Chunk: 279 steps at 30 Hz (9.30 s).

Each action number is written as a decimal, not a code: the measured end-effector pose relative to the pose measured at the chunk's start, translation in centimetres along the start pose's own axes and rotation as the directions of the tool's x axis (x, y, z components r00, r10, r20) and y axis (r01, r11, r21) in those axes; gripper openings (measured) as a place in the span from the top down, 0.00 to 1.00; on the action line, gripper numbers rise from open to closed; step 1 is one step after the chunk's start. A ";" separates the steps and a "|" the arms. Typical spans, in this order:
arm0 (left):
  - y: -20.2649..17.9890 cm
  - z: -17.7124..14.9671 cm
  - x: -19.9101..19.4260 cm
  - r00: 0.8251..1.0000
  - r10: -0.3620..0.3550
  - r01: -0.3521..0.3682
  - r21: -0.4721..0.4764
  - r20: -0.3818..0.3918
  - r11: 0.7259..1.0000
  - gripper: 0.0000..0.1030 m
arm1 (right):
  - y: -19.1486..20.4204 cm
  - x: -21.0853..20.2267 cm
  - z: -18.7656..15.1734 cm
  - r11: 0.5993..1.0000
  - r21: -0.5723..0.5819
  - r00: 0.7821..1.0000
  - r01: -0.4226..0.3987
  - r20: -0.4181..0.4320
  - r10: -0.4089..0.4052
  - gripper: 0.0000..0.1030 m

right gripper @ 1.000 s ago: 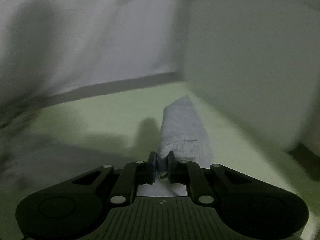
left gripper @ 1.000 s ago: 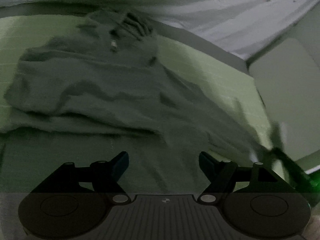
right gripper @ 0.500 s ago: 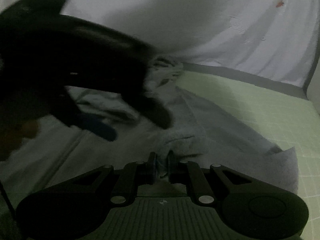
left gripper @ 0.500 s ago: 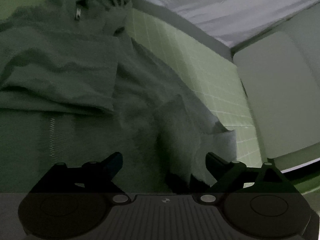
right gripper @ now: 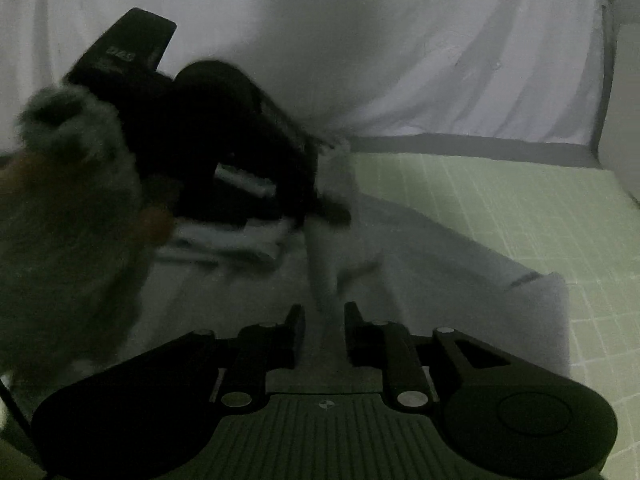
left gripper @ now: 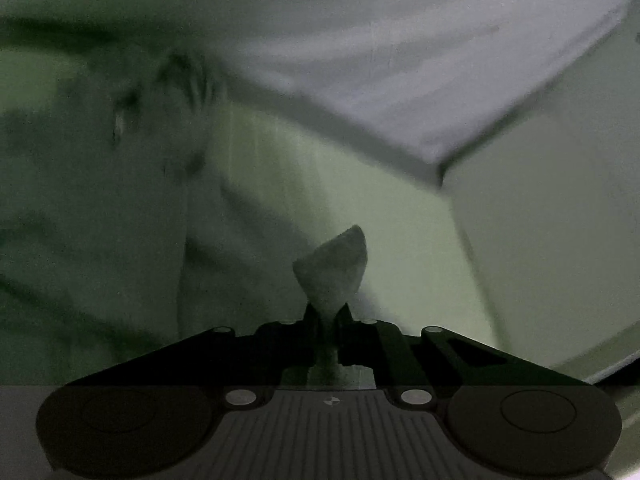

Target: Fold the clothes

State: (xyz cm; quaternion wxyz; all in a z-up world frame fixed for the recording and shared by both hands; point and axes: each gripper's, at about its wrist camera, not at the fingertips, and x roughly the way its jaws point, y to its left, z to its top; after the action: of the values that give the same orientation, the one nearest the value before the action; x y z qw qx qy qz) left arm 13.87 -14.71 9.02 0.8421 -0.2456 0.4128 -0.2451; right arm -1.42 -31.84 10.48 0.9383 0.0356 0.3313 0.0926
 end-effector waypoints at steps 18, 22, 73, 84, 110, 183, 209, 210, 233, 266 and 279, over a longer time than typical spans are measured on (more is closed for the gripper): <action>13.8 9.2 -17.2 0.868 0.250 -0.101 -0.339 0.430 0.935 0.91 | -1.0 4.8 0.5 0.995 0.068 0.987 0.073 -0.148 -0.063 0.54; 18.1 7.8 -18.5 0.852 0.338 -0.146 -0.438 0.401 0.887 0.91 | 0.1 5.9 0.5 0.995 0.006 0.982 0.101 -0.162 -0.098 0.54; 21.6 2.0 -5.6 0.998 -0.055 0.063 -0.545 0.032 0.836 0.88 | 2.1 11.6 4.3 0.977 0.175 0.980 -0.125 -0.129 0.148 0.54; 23.3 0.6 -7.8 0.997 -0.056 0.075 -0.578 0.050 0.812 0.86 | 2.1 19.9 6.9 0.784 0.491 0.879 -0.381 -0.071 0.472 0.47; 21.9 1.2 -6.3 0.985 0.169 -0.170 -0.354 -0.033 0.920 0.54 | -3.5 16.2 7.3 0.942 0.294 0.982 -0.164 -0.040 0.183 0.91; 15.1 12.8 0.1 0.786 0.563 -0.585 0.014 0.256 0.811 0.91 | 0.4 25.6 20.7 0.974 -0.109 0.975 0.199 0.127 -0.185 0.87; 11.5 0.0 -9.3 0.753 0.550 -0.590 -0.001 0.362 0.808 0.81 | -1.5 14.0 10.9 0.985 -0.031 0.980 0.169 0.114 -0.164 0.88; 11.7 -0.2 -9.3 0.752 0.556 -0.595 0.001 0.354 0.804 0.81 | -1.6 14.2 10.7 0.987 -0.023 0.982 0.162 0.101 -0.159 0.88; 10.6 3.4 -6.2 0.696 0.560 -0.690 0.202 0.449 0.695 0.88 | -1.2 18.1 12.5 0.975 -0.050 0.967 0.216 0.150 -0.207 0.91; 14.3 -3.3 -11.1 0.768 0.580 -0.640 0.290 0.273 0.711 0.31 | 4.0 12.7 7.6 0.999 0.021 0.998 -0.048 0.040 0.047 0.40; 14.3 -2.9 -14.4 0.783 0.560 -0.618 0.245 0.271 0.747 0.27 | 12.4 14.3 4.9 0.718 -0.694 0.998 -0.053 -0.058 0.018 0.91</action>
State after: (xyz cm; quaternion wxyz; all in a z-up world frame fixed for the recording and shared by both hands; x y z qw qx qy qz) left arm 6.71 4.34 6.91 0.9382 0.0167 0.3457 -0.0061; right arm 10.72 -16.88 7.12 0.8731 -0.3148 0.2937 0.2288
